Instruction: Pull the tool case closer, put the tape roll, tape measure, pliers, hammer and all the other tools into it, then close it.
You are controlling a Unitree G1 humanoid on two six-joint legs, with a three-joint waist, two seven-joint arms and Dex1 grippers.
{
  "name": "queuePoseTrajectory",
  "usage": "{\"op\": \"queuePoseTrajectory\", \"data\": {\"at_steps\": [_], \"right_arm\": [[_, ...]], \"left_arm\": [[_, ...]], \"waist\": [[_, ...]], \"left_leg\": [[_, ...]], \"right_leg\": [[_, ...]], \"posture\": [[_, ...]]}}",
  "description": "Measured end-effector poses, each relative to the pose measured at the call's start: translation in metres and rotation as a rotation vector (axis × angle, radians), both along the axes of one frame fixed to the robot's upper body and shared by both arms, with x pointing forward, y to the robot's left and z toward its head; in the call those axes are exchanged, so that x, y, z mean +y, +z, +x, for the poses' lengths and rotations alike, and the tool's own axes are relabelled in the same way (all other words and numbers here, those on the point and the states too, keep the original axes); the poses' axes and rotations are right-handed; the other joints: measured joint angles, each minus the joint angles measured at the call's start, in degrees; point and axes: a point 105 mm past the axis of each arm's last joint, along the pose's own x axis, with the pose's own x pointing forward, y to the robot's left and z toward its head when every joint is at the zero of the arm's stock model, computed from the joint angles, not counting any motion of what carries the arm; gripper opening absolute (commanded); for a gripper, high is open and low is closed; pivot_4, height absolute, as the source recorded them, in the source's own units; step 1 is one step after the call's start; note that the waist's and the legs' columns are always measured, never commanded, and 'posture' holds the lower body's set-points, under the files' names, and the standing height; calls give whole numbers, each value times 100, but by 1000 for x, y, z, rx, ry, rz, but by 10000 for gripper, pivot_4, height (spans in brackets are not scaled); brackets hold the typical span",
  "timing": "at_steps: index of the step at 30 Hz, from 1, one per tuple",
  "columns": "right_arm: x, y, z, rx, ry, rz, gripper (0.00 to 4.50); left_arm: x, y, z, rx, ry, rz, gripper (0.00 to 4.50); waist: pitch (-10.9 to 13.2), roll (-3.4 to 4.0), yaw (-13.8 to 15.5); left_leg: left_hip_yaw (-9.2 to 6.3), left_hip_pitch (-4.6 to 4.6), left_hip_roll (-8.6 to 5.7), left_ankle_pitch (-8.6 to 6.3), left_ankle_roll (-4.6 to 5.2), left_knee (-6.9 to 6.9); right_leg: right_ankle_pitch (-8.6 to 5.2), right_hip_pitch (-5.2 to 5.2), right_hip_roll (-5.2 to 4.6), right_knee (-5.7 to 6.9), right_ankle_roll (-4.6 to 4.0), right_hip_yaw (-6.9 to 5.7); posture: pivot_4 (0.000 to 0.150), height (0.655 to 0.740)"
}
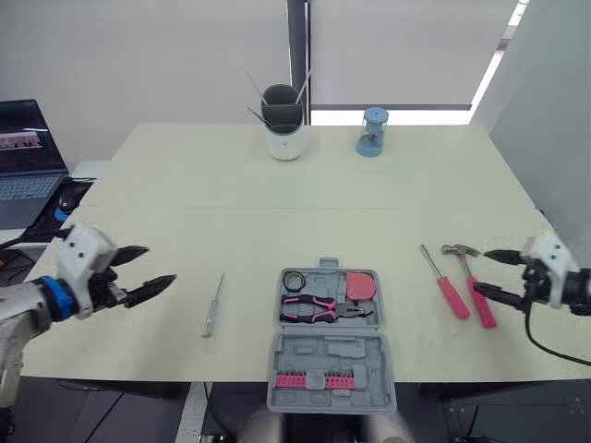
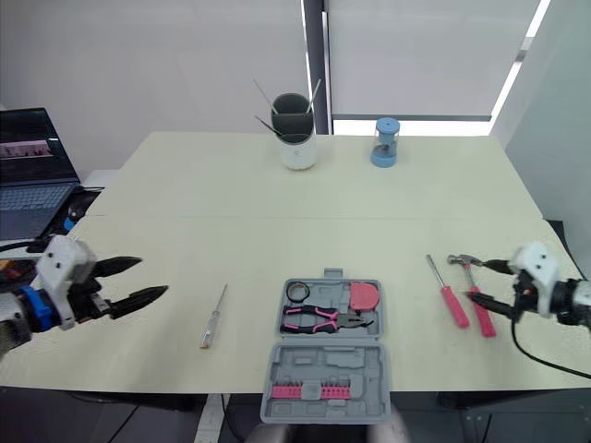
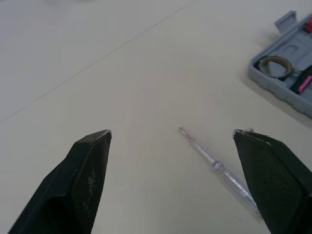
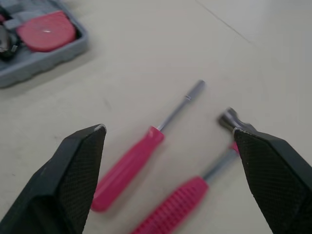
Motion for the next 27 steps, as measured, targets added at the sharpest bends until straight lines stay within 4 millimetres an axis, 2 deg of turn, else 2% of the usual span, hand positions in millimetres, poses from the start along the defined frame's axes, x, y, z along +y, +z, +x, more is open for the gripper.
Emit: {"op": "queuePoseTrajectory", "data": {"at_steps": [4,7,10,13,17,22,27], "right_arm": [[46,-18,-18,77,199,-81,21864],[68,-36,-29,119,298,-149,14010],[79,-50,-36,136,356,-227,6455],[82,-62,-39,150,377,-286,191],[86,-69,-40,140,395,-324,191],[98,-75,-39,111,413,-331,191],[111,-78,-29,56,392,-306,191]], "left_arm": [[-43,-29,-14,99,-199,80,19280],[-63,-48,-22,155,-290,126,8852],[-74,-64,-26,180,-335,184,0],[-81,-82,-31,214,-369,241,0],[-92,-96,-34,220,-402,256,0],[-97,-109,-25,212,-388,283,0],[-116,-117,-15,180,-377,244,0]], "waist": [[0,0,4],[1,-1,11],[1,-1,17],[1,-2,18],[1,-2,20],[1,-2,20],[0,-4,23]], "left_leg": [[-6,-5,-2,-1,0,0],[-7,-8,-7,-1,1,0],[-6,-7,-9,0,1,0],[-5,-7,-11,0,1,1],[-7,-7,-9,0,1,2],[-9,-6,-9,0,1,3],[-10,-6,-17,1,1,6]], "right_leg": [[0,0,1,-5,0,-4],[-1,-1,2,-6,1,-9],[-1,-1,2,-6,1,-14],[-1,-1,5,-5,2,-15],[-1,-1,4,-5,2,-17],[-1,0,7,-2,1,-20],[1,3,7,-2,5,-19]], "posture": [[1500,7400],[1500,7400],[1500,7400],[1500,7400],[1500,7400],[1500,7400],[1500,7400]]}}
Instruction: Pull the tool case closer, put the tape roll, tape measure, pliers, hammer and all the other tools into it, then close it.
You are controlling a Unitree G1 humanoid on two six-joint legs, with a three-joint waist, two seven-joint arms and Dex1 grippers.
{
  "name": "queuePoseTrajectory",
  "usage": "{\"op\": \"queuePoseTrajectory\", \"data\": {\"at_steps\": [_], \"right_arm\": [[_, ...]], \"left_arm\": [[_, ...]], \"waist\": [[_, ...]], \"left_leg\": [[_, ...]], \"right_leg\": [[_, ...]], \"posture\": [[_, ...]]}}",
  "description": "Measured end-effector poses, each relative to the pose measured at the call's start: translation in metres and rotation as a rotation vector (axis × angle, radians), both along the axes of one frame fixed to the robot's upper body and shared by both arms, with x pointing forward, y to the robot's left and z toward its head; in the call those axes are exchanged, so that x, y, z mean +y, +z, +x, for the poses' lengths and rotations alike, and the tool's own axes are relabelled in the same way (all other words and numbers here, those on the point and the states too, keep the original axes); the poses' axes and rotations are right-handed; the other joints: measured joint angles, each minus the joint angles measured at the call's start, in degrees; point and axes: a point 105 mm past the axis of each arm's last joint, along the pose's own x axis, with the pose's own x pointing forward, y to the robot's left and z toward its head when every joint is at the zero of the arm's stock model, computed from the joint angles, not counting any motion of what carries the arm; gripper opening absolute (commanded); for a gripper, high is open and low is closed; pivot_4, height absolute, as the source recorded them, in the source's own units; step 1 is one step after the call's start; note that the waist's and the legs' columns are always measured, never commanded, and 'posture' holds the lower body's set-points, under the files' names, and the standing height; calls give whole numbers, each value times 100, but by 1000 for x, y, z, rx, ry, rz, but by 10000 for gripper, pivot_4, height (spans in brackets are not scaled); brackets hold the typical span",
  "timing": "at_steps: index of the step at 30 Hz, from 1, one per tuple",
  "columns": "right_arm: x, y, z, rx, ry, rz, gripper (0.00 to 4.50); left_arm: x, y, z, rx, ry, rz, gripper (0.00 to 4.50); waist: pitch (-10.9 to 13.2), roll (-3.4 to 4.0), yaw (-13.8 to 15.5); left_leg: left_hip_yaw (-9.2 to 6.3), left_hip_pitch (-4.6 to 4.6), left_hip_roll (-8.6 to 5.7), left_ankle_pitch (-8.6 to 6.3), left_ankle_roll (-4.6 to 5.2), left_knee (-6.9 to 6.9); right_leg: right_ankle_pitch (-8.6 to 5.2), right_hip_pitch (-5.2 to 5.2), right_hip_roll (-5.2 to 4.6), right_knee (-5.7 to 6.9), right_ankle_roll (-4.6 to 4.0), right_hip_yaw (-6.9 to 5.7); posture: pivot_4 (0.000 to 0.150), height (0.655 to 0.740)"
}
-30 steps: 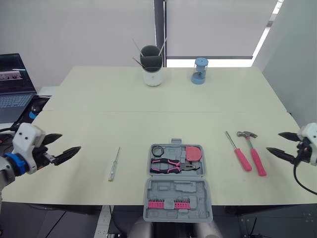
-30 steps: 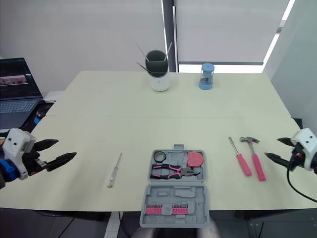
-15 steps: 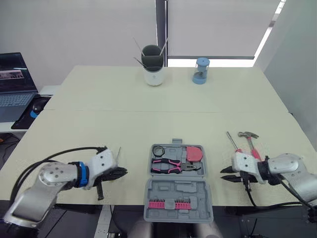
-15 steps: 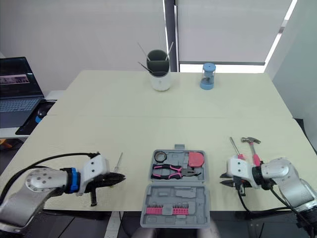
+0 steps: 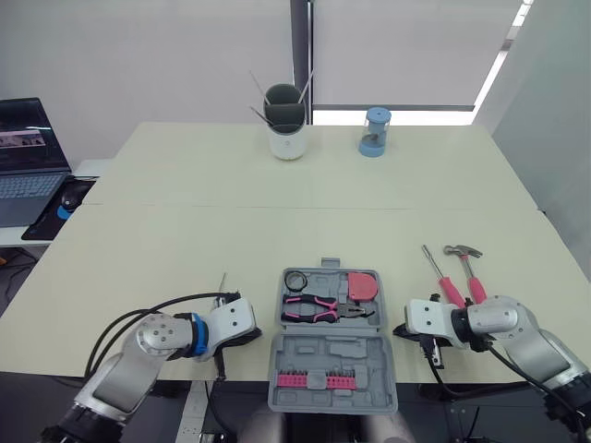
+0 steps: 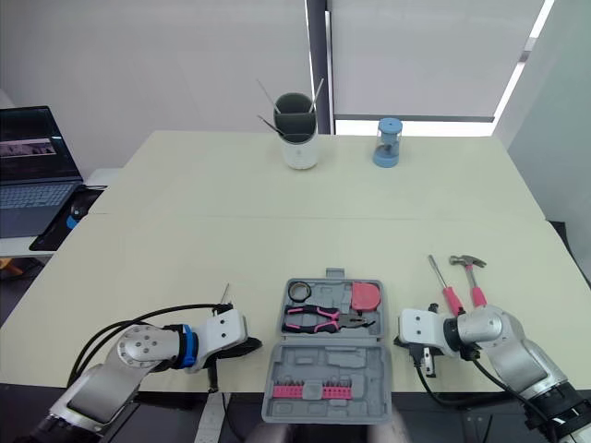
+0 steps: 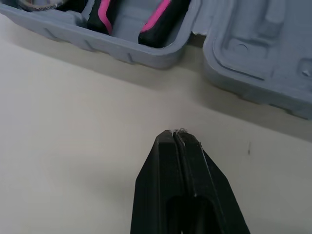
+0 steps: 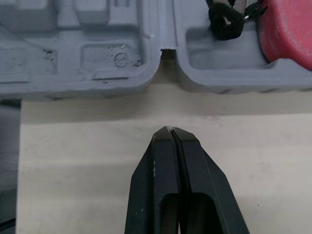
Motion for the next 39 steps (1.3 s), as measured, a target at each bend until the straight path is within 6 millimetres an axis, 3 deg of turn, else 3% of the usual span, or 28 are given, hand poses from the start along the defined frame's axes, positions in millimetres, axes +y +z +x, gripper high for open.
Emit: {"op": "queuePoseTrajectory", "data": {"at_steps": [8,15,27,39], "right_arm": [[7,-1,4,-6,4,11,191],[6,0,2,43,-26,-2,191],[19,-1,1,95,-65,39,191],[24,8,31,44,-106,74,191]], "left_arm": [[-27,-1,10,4,-31,-42,0],[-38,-3,15,14,-35,-51,0],[-35,-3,18,21,-12,-50,0],[-29,3,45,-40,-2,-23,0]], "waist": [[-1,0,7],[-13,2,53],[-15,0,98],[-15,0,103]], "left_leg": [[1,4,-4,1,1,2],[-1,12,-8,6,6,3],[-2,17,1,12,4,4],[-3,8,-9,14,4,3]], "right_leg": [[3,4,0,2,5,1],[4,14,0,3,8,0],[7,12,0,5,11,2],[10,6,2,5,8,0]], "posture": [[1500,7400],[1500,7400],[1500,7400],[1500,7400]]}}
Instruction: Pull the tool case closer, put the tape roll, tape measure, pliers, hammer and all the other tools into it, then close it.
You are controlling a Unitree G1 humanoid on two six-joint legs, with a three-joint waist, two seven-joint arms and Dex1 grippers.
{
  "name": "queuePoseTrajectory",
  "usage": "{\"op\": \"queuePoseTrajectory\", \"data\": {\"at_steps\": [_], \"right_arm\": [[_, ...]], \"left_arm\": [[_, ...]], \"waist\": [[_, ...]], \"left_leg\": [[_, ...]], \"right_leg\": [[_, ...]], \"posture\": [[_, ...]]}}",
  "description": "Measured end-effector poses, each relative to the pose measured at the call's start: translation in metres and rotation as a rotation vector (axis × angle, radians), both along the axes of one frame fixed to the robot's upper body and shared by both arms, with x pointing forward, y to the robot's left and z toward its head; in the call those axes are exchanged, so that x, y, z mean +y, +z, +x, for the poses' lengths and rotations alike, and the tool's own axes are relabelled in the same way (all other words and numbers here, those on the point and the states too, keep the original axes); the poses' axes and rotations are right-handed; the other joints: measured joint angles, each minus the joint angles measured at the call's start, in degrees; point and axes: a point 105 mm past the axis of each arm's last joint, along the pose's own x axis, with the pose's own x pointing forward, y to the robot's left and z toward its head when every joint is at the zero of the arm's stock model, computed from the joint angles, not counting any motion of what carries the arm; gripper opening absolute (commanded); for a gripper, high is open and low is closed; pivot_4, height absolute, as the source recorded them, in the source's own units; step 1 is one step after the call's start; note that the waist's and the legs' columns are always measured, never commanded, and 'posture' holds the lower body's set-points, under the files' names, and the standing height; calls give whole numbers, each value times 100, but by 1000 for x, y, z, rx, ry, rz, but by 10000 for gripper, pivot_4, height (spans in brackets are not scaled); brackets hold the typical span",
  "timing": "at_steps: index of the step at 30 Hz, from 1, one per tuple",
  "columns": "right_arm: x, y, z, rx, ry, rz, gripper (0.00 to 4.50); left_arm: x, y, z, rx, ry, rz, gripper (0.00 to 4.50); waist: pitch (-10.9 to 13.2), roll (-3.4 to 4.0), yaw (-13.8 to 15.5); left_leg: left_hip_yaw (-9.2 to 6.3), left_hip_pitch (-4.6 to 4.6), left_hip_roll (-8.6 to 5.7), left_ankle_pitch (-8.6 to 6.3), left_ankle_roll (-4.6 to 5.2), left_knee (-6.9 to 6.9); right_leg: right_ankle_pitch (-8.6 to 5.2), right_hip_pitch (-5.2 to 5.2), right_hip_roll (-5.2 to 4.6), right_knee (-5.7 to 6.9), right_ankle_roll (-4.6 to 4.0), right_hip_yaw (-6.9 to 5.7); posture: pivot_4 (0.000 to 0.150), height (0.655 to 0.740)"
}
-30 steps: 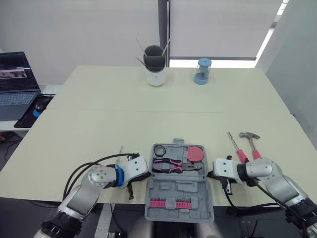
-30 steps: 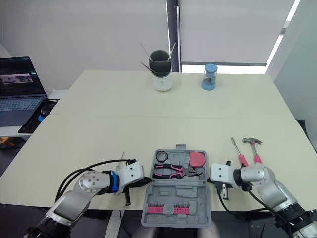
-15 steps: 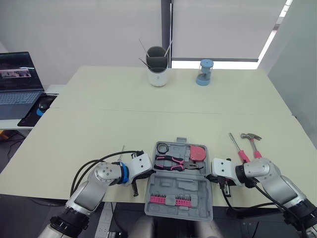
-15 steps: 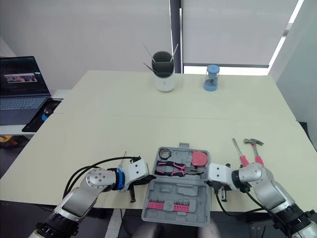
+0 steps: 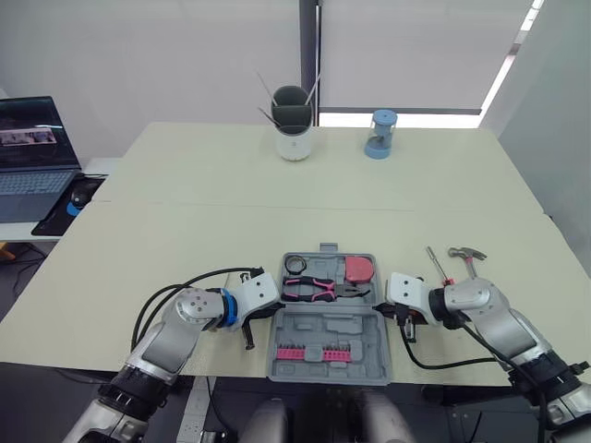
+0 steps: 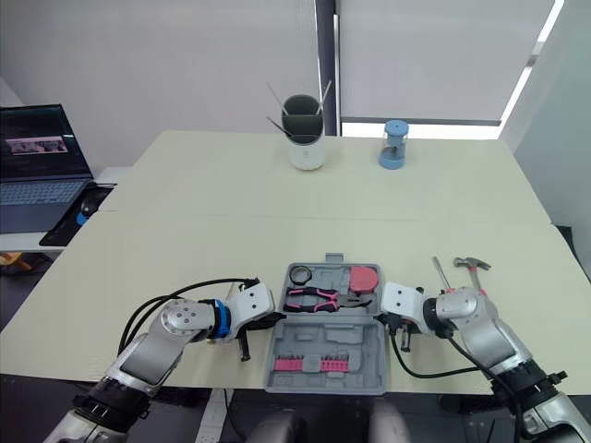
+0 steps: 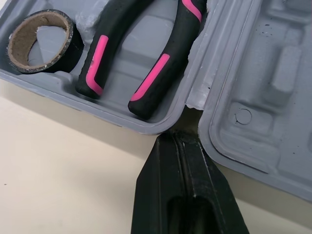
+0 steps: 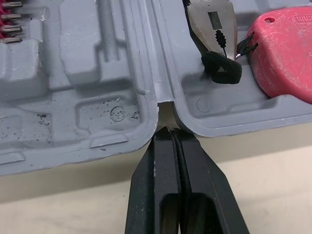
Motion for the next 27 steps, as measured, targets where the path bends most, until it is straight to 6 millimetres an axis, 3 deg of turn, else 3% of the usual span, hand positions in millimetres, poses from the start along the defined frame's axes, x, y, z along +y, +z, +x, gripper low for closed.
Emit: {"op": "queuePoseTrajectory", "data": {"at_steps": [27], "right_arm": [[-7,0,29,-44,-54,-7,191]], "left_arm": [[-10,5,33,-65,17,11,0]], "waist": [[0,0,5]], "left_leg": [[-2,-10,-4,3,-1,1]], "right_leg": [[7,-5,-2,-3,9,0]], "posture": [[1500,7400]]}}
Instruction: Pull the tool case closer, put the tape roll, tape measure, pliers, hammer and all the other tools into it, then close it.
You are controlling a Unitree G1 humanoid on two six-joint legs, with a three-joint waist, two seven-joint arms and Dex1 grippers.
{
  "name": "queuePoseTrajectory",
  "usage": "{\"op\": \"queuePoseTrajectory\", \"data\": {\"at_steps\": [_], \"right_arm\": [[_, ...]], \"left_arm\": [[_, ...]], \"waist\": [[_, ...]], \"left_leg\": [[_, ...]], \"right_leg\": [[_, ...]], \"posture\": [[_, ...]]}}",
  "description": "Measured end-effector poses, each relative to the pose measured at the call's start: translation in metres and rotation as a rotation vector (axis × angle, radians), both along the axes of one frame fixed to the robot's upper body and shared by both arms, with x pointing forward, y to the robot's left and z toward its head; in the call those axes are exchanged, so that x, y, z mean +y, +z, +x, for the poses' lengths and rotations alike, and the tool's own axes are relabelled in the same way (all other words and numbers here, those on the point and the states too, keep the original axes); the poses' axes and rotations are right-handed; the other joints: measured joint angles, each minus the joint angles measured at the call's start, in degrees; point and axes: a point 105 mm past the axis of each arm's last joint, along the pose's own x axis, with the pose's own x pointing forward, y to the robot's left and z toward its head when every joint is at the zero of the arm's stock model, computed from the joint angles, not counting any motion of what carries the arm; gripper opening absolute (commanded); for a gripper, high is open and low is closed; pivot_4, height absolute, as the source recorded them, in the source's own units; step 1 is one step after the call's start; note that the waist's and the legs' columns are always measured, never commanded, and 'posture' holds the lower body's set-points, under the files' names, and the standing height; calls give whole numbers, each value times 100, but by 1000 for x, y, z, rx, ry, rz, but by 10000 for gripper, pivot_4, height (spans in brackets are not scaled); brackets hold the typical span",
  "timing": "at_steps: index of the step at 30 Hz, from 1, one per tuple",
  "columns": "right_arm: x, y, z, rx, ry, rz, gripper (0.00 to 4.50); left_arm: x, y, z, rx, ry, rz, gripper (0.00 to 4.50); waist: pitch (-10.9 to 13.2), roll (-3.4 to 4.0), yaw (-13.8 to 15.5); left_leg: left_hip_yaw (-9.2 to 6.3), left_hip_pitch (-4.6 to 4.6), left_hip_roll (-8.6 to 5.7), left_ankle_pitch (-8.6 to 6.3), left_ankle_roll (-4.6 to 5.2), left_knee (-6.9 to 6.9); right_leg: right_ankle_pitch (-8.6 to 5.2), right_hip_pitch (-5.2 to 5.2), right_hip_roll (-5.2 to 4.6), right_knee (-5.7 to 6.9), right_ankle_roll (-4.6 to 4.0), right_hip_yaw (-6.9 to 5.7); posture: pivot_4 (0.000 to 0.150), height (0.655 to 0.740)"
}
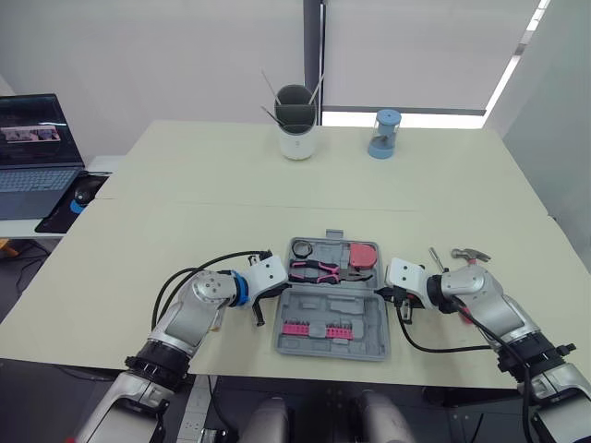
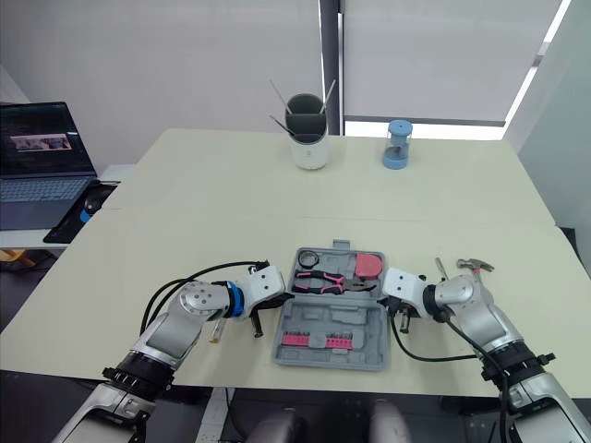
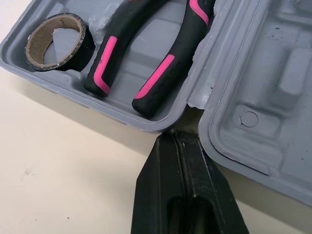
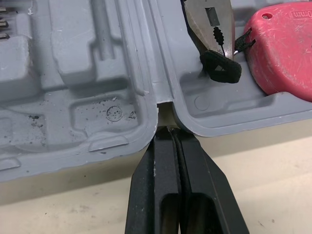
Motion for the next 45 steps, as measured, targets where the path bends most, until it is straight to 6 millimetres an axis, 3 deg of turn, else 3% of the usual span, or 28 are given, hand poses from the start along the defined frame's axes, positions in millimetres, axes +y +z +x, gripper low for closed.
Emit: {"op": "queuePoseTrajectory", "data": {"at_steps": [29,38,41,45], "right_arm": [[0,-1,3,-43,16,-1,191],[-3,-1,4,-61,28,0,191],[-11,-1,6,-77,27,-10,191],[-45,16,17,-128,-84,-2,24]], "left_arm": [[2,-1,3,-9,-9,4,0],[10,1,2,-22,-6,11,0],[15,4,-1,-19,-15,-1,0],[34,24,1,-56,23,-61,1713]], "waist": [[0,0,-8],[0,0,-15],[0,0,-15],[1,-1,-11]], "left_leg": [[1,2,1,1,-1,0],[2,1,1,1,0,0],[3,-3,1,1,-1,0],[0,-17,1,3,-5,0]], "right_leg": [[1,1,0,1,2,1],[1,-2,0,0,2,2],[1,-5,0,-1,2,2],[1,-15,-6,-5,1,0]], "posture": [[1500,7400],[1500,7400],[1500,7400],[1500,7400]]}}
